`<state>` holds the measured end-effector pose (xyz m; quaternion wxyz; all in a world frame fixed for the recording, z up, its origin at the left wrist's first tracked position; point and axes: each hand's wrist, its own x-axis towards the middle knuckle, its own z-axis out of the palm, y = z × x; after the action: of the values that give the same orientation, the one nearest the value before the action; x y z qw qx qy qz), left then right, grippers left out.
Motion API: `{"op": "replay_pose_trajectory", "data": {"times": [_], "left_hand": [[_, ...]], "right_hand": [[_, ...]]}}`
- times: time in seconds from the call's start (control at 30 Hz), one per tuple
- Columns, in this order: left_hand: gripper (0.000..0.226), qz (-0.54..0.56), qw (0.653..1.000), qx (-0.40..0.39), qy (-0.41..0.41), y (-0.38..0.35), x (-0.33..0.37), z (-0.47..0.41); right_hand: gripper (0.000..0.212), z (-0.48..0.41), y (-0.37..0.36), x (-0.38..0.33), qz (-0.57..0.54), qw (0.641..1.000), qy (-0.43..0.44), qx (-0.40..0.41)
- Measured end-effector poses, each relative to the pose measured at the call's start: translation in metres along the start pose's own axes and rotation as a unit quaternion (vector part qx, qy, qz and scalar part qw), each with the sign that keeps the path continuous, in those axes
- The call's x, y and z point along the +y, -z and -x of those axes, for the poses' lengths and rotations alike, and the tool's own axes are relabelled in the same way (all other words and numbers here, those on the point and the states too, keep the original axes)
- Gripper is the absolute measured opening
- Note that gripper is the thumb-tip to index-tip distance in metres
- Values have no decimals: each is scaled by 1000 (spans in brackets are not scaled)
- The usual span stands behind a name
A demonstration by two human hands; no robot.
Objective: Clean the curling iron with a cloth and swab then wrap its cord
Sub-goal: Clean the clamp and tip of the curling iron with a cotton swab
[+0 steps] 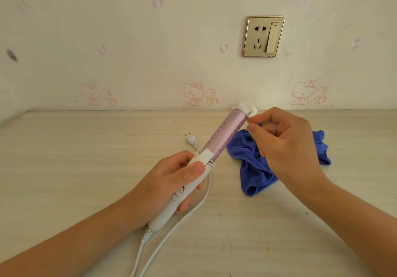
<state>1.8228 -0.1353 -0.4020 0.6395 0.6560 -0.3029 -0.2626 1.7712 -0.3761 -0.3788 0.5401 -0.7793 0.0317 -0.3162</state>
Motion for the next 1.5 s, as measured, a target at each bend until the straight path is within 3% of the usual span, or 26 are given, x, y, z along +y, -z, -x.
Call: {"op": "replay_pose_trajectory", "data": {"times": [0.2,0.43,0.53,0.73,1.0,1.3,1.37,1.5], "left_hand": [[53,-4,1000,5,6,0,-1,1],[31,21,1000,5,3,2,-2,0],[38,12,1000,13,0,1,-3,-1],[44,-6,1000,10,3,-1,-2,-1],[39,20,1000,24,5,0,-1,2],[37,4,1000,22,2,-3,0,0],[37,12,1000,27,2,-3,0,1],[40,23,999,39,4,-1,-1,2]], "right_hand": [[19,3,-3,-2,-9,1000,-8,-6],[14,28,-22,-1,36,987,0,-156],[16,21,-17,0,38,990,7,-134],[18,-3,1,0,13,1000,-9,-4],[16,30,-24,0,8,979,6,-203],[25,-1,-1,-3,24,999,8,-41],[25,3,-3,-4,18,998,14,-52],[17,28,-18,-2,36,987,43,-147]]}}
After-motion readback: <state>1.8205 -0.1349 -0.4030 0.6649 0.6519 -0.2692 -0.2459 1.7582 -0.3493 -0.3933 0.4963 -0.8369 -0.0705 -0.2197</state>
